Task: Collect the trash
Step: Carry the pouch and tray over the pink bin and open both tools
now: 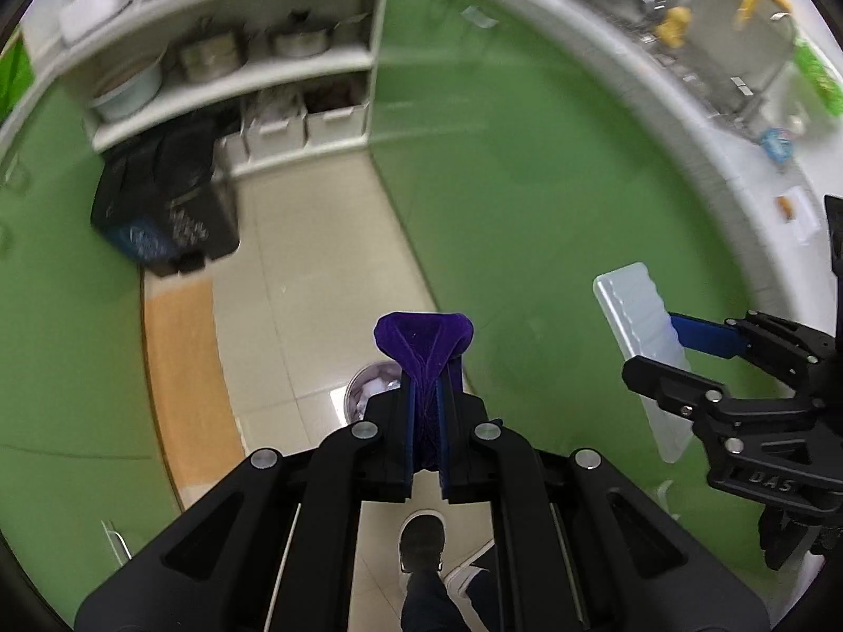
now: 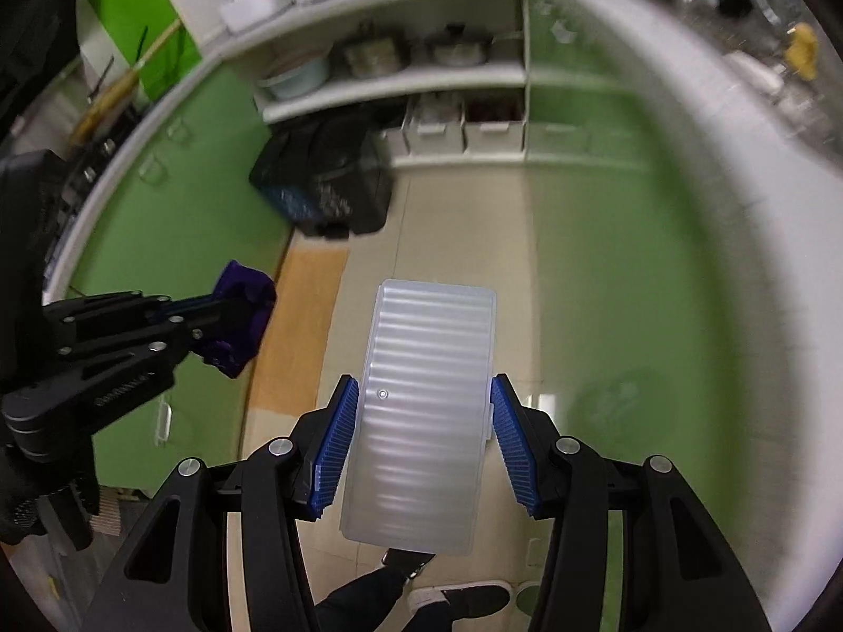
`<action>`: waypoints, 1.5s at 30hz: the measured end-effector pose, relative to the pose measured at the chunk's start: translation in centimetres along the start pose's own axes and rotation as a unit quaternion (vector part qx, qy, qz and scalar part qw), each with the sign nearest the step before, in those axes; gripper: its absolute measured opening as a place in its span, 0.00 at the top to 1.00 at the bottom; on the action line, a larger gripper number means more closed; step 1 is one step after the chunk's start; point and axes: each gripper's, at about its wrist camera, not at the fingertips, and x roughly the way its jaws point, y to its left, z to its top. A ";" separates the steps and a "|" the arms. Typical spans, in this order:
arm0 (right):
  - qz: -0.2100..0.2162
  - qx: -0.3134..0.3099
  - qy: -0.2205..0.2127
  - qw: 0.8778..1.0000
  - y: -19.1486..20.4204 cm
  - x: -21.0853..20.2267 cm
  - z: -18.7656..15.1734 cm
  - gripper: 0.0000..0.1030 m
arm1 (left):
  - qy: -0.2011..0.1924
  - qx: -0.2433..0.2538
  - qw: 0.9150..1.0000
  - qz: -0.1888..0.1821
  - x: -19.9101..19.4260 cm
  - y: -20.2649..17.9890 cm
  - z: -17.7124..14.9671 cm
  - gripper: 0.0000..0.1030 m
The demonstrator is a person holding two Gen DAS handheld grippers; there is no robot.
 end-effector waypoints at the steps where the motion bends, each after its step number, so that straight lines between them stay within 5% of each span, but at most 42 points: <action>1: 0.000 -0.003 0.007 1.000 0.2 1.8 -0.2 0.51 | 0.006 -0.007 1.000 0.001 1.6 1.0 -0.6 0.94; 17: 0.025 -0.015 0.106 0.994 -0.5 28.2 -5.4 0.51 | 0.068 -0.071 0.995 -0.003 21.3 9.7 -9.2 0.94; 24: 0.018 -0.022 0.122 0.992 -1.1 34.6 -7.6 0.47 | 0.085 -0.078 0.993 -0.005 26.5 11.5 -11.9 0.94; 26: 0.013 -0.021 0.119 0.993 -1.4 34.9 -7.9 0.13 | 0.089 -0.078 0.993 -0.006 27.3 11.7 -12.0 0.94; 45: -0.055 0.063 0.098 0.992 -6.2 27.1 -11.2 0.07 | 0.113 -0.035 0.992 -0.046 31.3 5.9 -9.8 0.94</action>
